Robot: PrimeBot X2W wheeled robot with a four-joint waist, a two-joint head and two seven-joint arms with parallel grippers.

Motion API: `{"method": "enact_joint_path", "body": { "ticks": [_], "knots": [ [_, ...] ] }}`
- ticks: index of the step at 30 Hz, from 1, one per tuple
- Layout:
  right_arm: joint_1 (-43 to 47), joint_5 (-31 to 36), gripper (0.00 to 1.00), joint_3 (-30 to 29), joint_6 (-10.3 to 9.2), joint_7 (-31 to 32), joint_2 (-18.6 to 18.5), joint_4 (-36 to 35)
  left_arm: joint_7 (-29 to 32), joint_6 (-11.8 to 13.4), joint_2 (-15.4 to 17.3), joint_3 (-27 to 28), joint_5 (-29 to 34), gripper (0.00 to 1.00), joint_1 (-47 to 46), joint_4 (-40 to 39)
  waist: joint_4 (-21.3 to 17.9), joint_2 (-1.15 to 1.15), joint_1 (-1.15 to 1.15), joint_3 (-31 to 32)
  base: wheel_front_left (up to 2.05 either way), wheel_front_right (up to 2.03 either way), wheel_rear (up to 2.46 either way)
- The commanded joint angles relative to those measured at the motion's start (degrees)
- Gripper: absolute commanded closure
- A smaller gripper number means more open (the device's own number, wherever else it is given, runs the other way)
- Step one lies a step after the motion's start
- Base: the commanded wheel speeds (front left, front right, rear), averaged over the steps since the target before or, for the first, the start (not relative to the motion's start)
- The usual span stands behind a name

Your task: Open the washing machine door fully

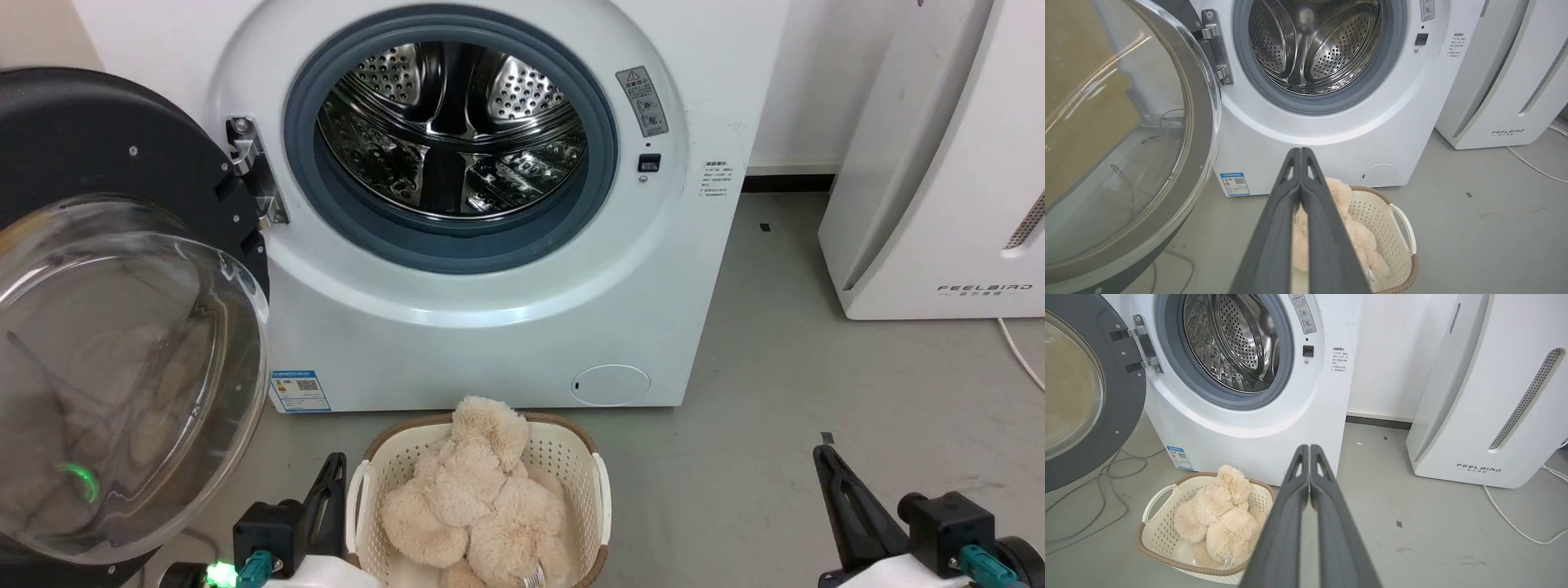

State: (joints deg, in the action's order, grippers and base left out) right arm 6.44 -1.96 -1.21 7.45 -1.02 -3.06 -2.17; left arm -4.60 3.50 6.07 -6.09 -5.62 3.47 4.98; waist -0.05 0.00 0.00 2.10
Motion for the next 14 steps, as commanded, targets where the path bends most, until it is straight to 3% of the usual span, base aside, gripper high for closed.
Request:
{"method": "enact_joint_path", "body": {
  "ticks": [1,14],
  "knots": [
    [-1.0,0.2,1.00,0.2,0.02,0.4,0.1,0.3,0.1,-0.3,-0.3,0.4,0.6,1.00,-0.9,-0.5,0.0,0.00,0.00,0.0,0.00,0.00,0.00],
    [-2.0,0.5,1.00,0.4,0.02,0.5,0.1,0.6,1.0,-0.9,-0.8,1.5,1.6,1.00,-1.4,-1.3,0.0,0.00,0.00,-0.4,0.00,0.00,0.00]
  ]
}}
